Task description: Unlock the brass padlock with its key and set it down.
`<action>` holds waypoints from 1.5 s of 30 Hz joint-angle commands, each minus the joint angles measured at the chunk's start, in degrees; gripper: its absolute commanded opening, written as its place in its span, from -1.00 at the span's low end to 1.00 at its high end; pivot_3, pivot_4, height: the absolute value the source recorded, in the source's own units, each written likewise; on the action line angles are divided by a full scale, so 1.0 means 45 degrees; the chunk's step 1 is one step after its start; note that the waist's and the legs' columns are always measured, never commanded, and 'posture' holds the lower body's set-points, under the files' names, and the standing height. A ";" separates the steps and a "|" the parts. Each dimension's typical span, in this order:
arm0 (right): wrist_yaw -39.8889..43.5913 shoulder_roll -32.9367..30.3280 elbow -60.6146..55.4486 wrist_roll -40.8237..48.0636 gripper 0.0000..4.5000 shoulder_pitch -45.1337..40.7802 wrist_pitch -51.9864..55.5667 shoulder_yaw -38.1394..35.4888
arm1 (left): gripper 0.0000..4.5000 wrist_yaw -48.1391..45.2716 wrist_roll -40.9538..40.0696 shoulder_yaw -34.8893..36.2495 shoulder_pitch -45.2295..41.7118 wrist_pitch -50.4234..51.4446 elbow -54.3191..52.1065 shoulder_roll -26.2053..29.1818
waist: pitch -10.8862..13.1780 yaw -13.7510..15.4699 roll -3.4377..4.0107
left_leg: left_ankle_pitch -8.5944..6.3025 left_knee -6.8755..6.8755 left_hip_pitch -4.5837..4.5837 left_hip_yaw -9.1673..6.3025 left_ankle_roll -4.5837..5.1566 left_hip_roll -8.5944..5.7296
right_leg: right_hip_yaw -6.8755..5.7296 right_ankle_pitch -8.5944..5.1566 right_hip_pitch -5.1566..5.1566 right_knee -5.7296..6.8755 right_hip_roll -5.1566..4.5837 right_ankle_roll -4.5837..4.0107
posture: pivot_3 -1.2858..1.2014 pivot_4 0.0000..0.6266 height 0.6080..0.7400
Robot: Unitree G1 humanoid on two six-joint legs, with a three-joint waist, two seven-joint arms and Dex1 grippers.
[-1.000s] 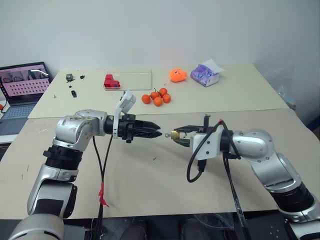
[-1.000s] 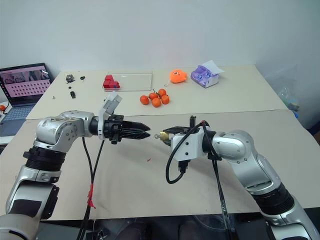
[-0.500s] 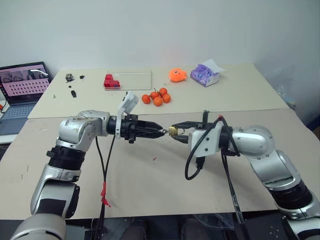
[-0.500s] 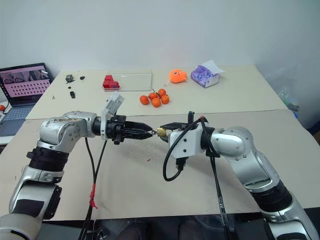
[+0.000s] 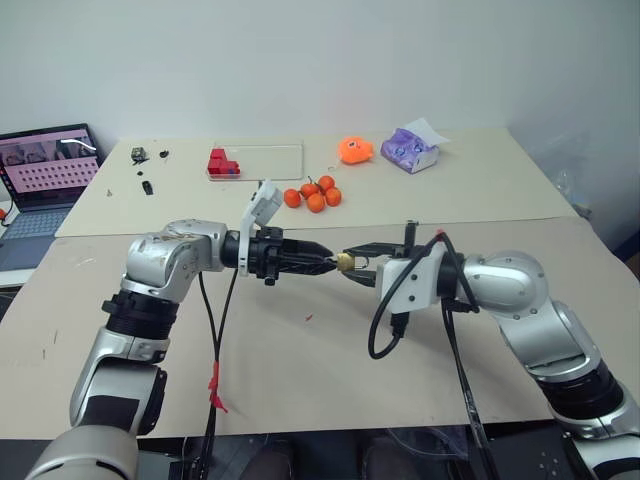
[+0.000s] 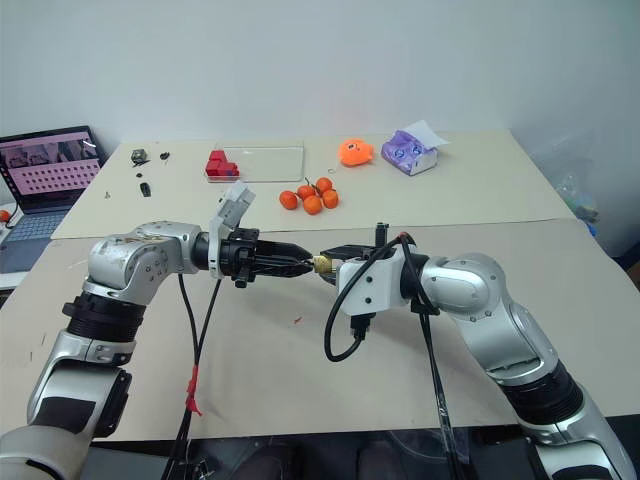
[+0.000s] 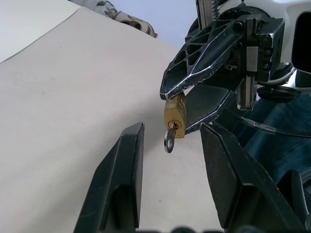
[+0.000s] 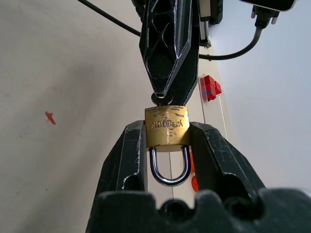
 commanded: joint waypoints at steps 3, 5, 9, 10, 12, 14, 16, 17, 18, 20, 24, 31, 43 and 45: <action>-0.0042 0.0024 -0.0527 0.0075 -0.60 -0.0153 0.0025 -0.0317 | -0.64 -0.0147 -0.0091 0.0075 -0.0192 0.0010 -0.0218 0.0132 | 0.0000 -0.0001 0.0000 | 0.0000 -0.0002 0.0000 0.0000 0.0000 0.0000 | 0.0000 0.0000 0.0000 -0.0001 0.0002 0.0000 | 0.03 -0.52 1.00; -0.0042 0.0008 -0.0521 0.0061 -0.60 -0.0201 0.0039 -0.0342 | -0.98 -0.0311 -0.0118 -0.0014 -0.0175 0.0018 -0.0253 0.0168 | 0.0000 -0.0005 0.0000 | 0.0000 -0.0002 0.0000 -0.0001 0.0000 0.0000 | -0.0001 0.0000 0.0000 -0.0001 0.0002 0.0000 | 0.03 -0.52 1.00; -0.0002 -0.0004 -0.0502 0.0046 -0.60 -0.0286 0.0064 -0.0386 | -0.98 -0.0526 -0.0123 -0.0192 -0.0153 0.0077 -0.0319 0.0169 | 0.0000 -0.0001 0.0000 | 0.0000 -0.0002 0.0000 0.0000 0.0000 0.0000 | -0.0001 0.0000 0.0000 -0.0002 0.0002 0.0000 | 0.03 -0.52 1.00; 0.0010 0.0005 -0.0499 0.0046 -0.60 -0.0306 0.0073 -0.0393 | -0.98 -0.0617 -0.0119 -0.0261 -0.0134 0.0058 -0.0362 0.0182 | 0.0000 -0.0003 0.0000 | 0.0000 -0.0001 0.0000 0.0001 0.0000 0.0000 | -0.0001 0.0000 0.0000 -0.0001 0.0002 0.0000 | 0.03 -0.52 1.00; 0.0032 0.0018 -0.0488 0.0038 -0.60 -0.0346 0.0085 -0.0408 | -0.98 -0.0617 -0.0064 -0.0341 -0.0115 -0.0009 -0.0373 0.0146 | 0.0000 -0.0004 0.0000 | 0.0000 -0.0001 0.0000 0.0001 0.0000 0.0000 | -0.0001 0.0000 0.0000 -0.0001 0.0003 0.0000 | 0.03 -0.52 1.00; 0.0055 0.0030 -0.0489 0.0035 -0.60 -0.0374 0.0104 -0.0433 | -0.98 -0.0576 0.0046 -0.0410 -0.0134 -0.0134 -0.0308 0.0095 | 0.0000 -0.0002 0.0000 | 0.0000 -0.0001 0.0000 0.0000 0.0000 0.0000 | -0.0001 0.0000 0.0000 -0.0001 0.0003 0.0000 | 0.03 -0.52 1.00; 0.0070 0.0032 -0.0485 0.0037 -0.60 -0.0390 0.0126 -0.0452 | -0.98 -0.0607 0.0290 -0.0513 -0.0160 -0.0551 -0.0241 0.0079 | 0.0000 -0.0001 0.0000 | 0.0000 -0.0001 0.0000 0.0000 0.0000 0.0000 | -0.0001 0.0000 0.0000 -0.0001 0.0003 0.0000 | 0.03 -0.52 1.00; 0.0074 0.0032 -0.0489 0.0039 -0.60 -0.0394 0.0143 -0.0461 | -0.98 -0.0550 0.0444 -0.0528 -0.0183 -0.0818 -0.0183 0.0034 | 0.0000 0.0001 0.0000 | 0.0000 -0.0002 0.0000 0.0001 0.0000 0.0000 | -0.0001 0.0000 0.0000 -0.0002 0.0002 0.0000 | 0.03 -0.52 1.00; 0.0078 0.0033 -0.0486 0.0042 -0.60 -0.0405 0.0161 -0.0469 | -0.98 -0.0457 0.0572 -0.0504 -0.0233 -0.1063 -0.0087 -0.0051 | 0.0000 0.0004 0.0000 | 0.0000 -0.0001 0.0000 0.0000 0.0000 0.0000 | -0.0001 0.0000 0.0000 -0.0002 0.0002 0.0000 | 0.03 -0.52 1.00; 0.0076 0.0044 -0.0499 0.0063 -0.60 -0.0417 0.0235 -0.0489 | -0.98 -0.0292 0.1264 -0.0639 -0.0248 -0.2266 0.0112 -0.0197 | 0.0000 0.0024 -0.0001 | 0.0000 -0.0001 0.0000 0.0001 0.0000 0.0000 | 0.0000 0.0000 0.0000 -0.0003 -0.0001 0.0000 | 0.03 -0.52 1.00; 0.0064 0.0097 -0.0519 0.0074 -0.60 -0.0443 0.0360 -0.0481 | -0.98 -0.0155 0.2590 -0.1007 -0.0052 -0.4812 0.0816 -0.0491 | 0.0000 0.0113 -0.0001 | 0.0001 -0.0003 0.0000 0.0006 -0.0002 -0.0001 | 0.0001 0.0005 0.0001 -0.0012 -0.0006 -0.0009 | 0.03 -0.52 1.00; 0.0078 0.0193 -0.0569 0.0073 -0.60 -0.0479 0.0532 -0.0509 | -0.98 0.0601 0.4529 -0.1188 -0.0107 -0.9117 0.2232 -0.1185 | 0.0000 0.0271 0.0000 | 0.0001 -0.0003 -0.0013 0.0022 -0.0002 -0.0002 | 0.0003 0.0009 -0.0002 -0.0032 -0.0011 -0.0015 | 0.03 -0.52 1.00; 0.0112 0.0295 -0.0632 0.0025 -0.60 -0.0454 0.0622 -0.0543 | -0.74 0.0687 0.2535 -0.0897 0.0218 -0.3380 0.1017 -0.1462 | 0.0000 0.0191 0.0000 | -0.0002 0.0008 -0.0017 0.0037 0.0005 -0.0021 | -0.0003 0.0007 -0.0001 -0.0023 -0.0007 -0.0011 | 0.03 -0.52 1.00; 0.0123 0.0317 -0.0632 0.0014 -0.60 -0.0451 0.0626 -0.0556 | -0.45 0.0752 0.1787 -0.0713 0.0188 -0.1521 0.0510 -0.1384 | -0.0002 0.0109 0.0003 | -0.0014 0.0012 -0.0002 0.0036 0.0024 -0.0014 | -0.0005 0.0006 0.0000 -0.0008 0.0007 -0.0010 | 0.03 -0.52 1.00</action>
